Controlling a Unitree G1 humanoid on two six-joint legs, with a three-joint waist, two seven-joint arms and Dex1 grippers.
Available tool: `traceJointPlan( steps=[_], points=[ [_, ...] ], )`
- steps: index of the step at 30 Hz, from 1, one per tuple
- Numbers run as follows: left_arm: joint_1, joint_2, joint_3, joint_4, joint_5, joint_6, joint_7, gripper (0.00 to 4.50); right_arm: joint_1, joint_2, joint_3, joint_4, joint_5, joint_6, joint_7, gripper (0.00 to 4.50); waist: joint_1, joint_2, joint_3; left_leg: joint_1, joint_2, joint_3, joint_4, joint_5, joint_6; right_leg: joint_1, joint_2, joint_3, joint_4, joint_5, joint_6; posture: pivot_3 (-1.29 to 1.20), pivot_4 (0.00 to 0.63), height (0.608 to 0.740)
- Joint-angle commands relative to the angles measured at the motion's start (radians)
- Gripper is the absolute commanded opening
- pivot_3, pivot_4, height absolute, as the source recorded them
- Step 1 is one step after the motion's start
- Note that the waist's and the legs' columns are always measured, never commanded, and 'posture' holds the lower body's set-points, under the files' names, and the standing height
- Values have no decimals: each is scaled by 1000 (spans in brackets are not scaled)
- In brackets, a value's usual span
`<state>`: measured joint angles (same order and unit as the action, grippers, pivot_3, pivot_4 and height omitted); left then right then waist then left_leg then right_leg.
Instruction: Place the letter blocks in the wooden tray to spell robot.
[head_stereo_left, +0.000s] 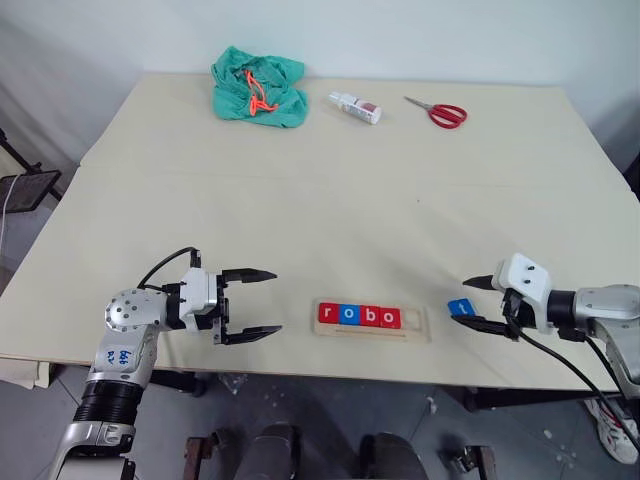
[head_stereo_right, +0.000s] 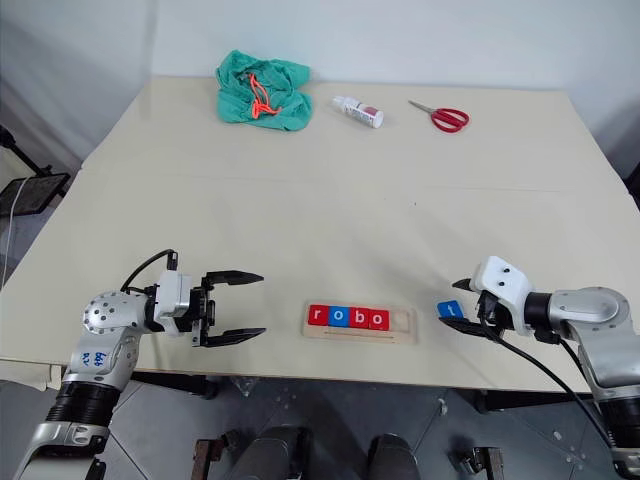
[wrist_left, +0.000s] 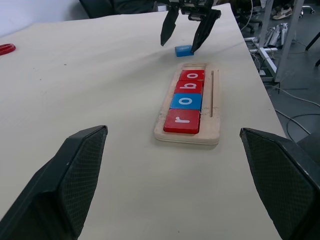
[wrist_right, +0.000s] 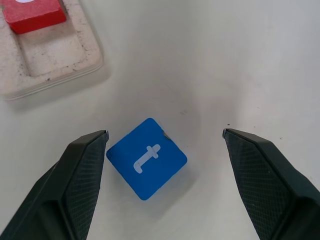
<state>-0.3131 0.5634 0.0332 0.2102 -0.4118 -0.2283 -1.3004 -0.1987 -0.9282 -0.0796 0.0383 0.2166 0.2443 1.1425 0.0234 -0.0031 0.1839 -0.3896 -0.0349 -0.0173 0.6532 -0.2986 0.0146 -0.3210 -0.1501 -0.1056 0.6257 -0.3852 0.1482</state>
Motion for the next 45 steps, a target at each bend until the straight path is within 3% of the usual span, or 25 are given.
traceJointPlan(
  steps=[1, 18, 21, 25, 27, 38, 45],
  points=[
    [-10, -2, 11, -9, -6, -14, 6, 4500, -6, -38, 13, 28, -5, -56, 65, 3824, -1, 0, 0, 0, 0, 0, 0, 0, 0, 0, 0, 0, 0, 0, 0, 0, 150, 740],
    [-9, 0, 15, -10, -5, -16, 8, 4500, -243, -21, 173, 358, -104, -332, 240, 3824, -5, 0, 0, 0, 1, 0, 0, 0, 0, 0, 0, 0, 0, 0, 0, 0, 150, 740],
    [-3, 3, 18, -13, -5, -15, 12, 4500, -256, -20, 181, 381, -107, -345, 258, 3279, -5, 0, 0, 0, 1, 0, 1, 0, 0, 0, 0, 0, 0, 0, 0, 0, 150, 740],
    [5, 4, 19, -17, -6, -17, 13, 4500, -247, -20, 177, 383, -107, -352, 245, 1991, -4, 0, 0, 0, 1, 0, 2, 0, 0, 1, 0, -1, 0, 0, 0, 0, 150, 740],
    [5, 4, 18, -16, -6, -18, 13, 4500, -231, -17, 159, 352, -89, -316, 220, 1471, -4, 0, 0, 0, 1, 0, 3, 0, 0, 1, 0, 0, 0, 0, 0, 0, 150, 740],
    [-29, -9, -9, 23, -8, -19, -35, 4500, -33, -2, 9, -281, 161, 218, 20, 1475, 3, 0, 0, -1, 1, 0, 2, 0, 0, 0, 0, 0, 1, 0, 0, 0, 150, 740],
    [-74, -6, -14, 78, -2, -36, -86, 4500, 19, -26, 77, -383, 120, 243, 14, 1475, 1, 0, 0, -1, 0, -1, 3, 0, 0, 0, 0, 0, 0, 0, 0, 0, 150, 740]
  ],
)
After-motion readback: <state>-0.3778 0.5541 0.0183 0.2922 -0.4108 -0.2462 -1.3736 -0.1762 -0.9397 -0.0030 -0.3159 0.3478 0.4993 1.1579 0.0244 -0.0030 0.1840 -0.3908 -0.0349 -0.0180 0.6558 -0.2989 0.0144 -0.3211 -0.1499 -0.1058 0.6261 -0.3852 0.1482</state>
